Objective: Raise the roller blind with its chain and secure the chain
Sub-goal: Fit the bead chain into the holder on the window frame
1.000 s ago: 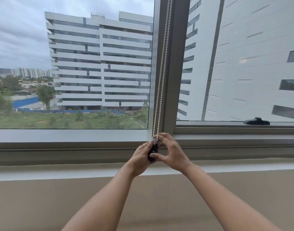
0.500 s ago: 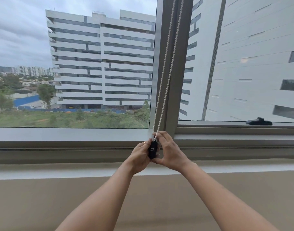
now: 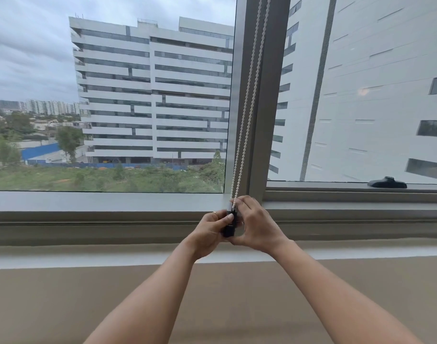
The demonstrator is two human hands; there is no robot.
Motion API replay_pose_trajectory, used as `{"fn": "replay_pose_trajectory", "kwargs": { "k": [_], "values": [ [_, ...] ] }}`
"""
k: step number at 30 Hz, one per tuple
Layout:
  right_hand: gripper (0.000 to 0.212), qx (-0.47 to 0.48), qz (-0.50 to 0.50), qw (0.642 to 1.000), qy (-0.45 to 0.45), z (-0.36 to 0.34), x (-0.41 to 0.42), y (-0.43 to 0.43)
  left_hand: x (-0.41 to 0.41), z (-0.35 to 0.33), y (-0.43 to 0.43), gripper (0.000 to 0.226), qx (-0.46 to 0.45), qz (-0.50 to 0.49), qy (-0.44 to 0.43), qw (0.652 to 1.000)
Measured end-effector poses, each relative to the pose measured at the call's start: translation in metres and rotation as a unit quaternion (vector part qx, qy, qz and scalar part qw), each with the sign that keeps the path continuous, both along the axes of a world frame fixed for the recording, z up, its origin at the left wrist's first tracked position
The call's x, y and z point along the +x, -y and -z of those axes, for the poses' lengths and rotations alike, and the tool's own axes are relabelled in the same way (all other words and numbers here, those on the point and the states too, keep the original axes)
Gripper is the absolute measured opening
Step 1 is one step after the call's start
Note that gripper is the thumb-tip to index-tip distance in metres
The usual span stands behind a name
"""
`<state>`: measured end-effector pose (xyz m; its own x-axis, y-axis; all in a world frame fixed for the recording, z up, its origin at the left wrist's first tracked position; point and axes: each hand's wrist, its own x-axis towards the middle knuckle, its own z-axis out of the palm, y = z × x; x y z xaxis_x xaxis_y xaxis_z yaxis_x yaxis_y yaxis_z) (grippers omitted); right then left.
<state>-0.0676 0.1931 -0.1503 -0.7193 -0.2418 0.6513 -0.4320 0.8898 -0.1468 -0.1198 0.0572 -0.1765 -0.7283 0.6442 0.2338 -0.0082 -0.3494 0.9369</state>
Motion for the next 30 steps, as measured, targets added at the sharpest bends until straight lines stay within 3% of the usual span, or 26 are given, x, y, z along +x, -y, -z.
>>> {"fn": "replay_pose_trajectory", "kwargs": {
  "k": [9,15,19,21,26,30],
  "values": [
    [0.061,-0.037,0.026,0.999,-0.018,-0.004,0.004,0.005,0.001,-0.001,-0.009,0.016,0.032,-0.085,-0.022,0.996],
    [0.071,-0.035,0.035,0.999,0.001,-0.005,0.001,0.006,0.002,0.001,-0.014,0.006,0.071,-0.103,0.027,0.992],
    [0.076,-0.065,-0.013,0.997,0.048,-0.007,0.001,0.002,0.003,0.0,-0.013,0.006,0.065,-0.102,0.026,0.992],
    [0.069,-0.093,-0.043,0.992,0.077,-0.011,0.001,-0.002,0.003,-0.002,-0.012,0.007,0.066,-0.108,0.025,0.992],
    [0.024,-0.194,-0.057,0.972,0.119,-0.026,-0.003,-0.006,0.006,-0.002,-0.011,0.008,0.047,-0.122,0.007,0.991],
    [0.016,-0.177,-0.044,0.971,0.152,-0.037,-0.011,-0.01,0.006,-0.001,-0.01,0.004,0.042,-0.125,0.018,0.991]
  ]
}}
